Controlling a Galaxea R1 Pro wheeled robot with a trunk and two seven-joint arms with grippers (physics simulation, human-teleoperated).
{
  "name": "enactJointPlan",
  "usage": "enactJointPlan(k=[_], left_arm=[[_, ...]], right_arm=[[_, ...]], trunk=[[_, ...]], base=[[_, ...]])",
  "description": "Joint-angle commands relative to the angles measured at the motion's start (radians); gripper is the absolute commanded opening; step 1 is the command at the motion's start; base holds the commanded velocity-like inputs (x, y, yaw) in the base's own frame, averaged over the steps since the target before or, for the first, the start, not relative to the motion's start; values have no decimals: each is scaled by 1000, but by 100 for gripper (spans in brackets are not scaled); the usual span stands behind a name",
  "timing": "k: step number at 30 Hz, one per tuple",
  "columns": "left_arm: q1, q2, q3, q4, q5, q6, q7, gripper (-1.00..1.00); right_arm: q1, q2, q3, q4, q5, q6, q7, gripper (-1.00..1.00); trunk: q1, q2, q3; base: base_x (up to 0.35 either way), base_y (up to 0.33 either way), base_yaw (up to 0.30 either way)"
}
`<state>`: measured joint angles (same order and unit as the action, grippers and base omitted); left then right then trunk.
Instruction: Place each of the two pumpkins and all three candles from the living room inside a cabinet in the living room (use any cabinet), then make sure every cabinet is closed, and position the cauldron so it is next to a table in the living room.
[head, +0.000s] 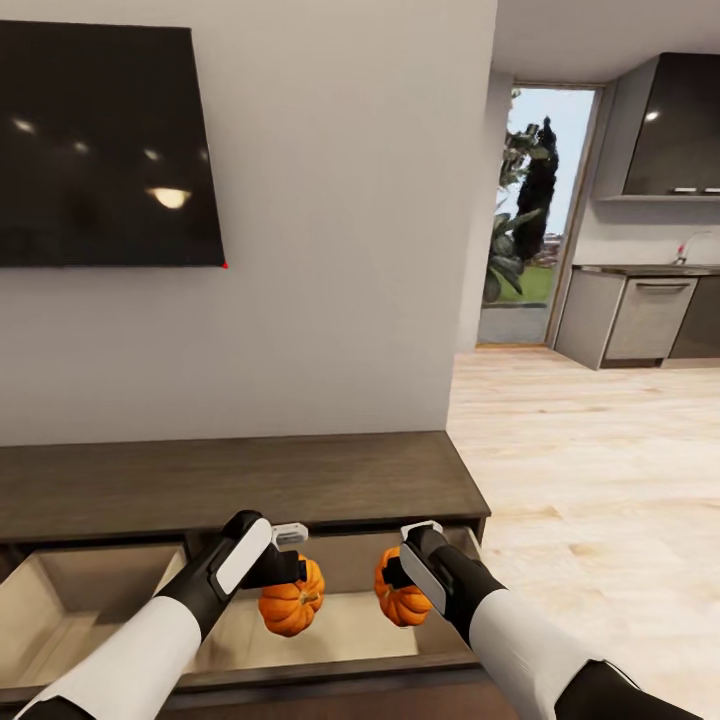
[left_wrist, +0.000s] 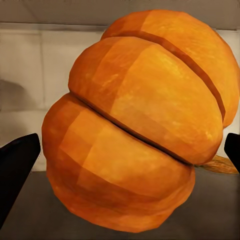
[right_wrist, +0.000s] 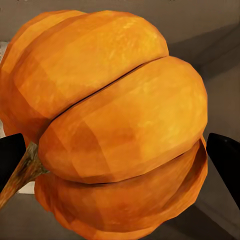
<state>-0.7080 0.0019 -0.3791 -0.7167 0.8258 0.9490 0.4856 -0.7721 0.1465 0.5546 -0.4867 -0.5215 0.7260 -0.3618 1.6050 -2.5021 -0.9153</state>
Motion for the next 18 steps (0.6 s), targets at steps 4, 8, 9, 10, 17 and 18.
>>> enactJointPlan(k=[4, 8, 9, 10, 17, 18], left_arm=[[-1, 1, -3, -1, 7, 1, 9, -100], [-1, 0, -3, -1, 7, 1, 10, -100], [-1, 0, -3, -2, 7, 1, 10, -100], [-1, 0, -3, -2, 7, 1, 10, -100], [-1, 0, -3, -3, 7, 1, 10, -100], [0, 1, -3, -3, 7, 0, 10, -100]], right_arm=[[-1, -1, 7, -2, -9, 3, -9, -100], [-1, -1, 7, -2, -9, 3, -9, -100], [-1, -1, 7, -2, -9, 3, -9, -100], [-1, -1, 7, -3, -9, 3, -9, -100], [-1, -1, 7, -3, -9, 3, -8, -100], [-1, -1, 7, -3, -9, 3, -8, -100]], trunk=[[0, 0, -1], [0, 0, -1], [0, 0, -1], [0, 0, -1], [0, -1, -5], [1, -1, -9]], base=[[218, 50, 0], [167, 13, 0], [80, 5, 0], [51, 3, 0], [14, 1, 0], [2, 0, 0]])
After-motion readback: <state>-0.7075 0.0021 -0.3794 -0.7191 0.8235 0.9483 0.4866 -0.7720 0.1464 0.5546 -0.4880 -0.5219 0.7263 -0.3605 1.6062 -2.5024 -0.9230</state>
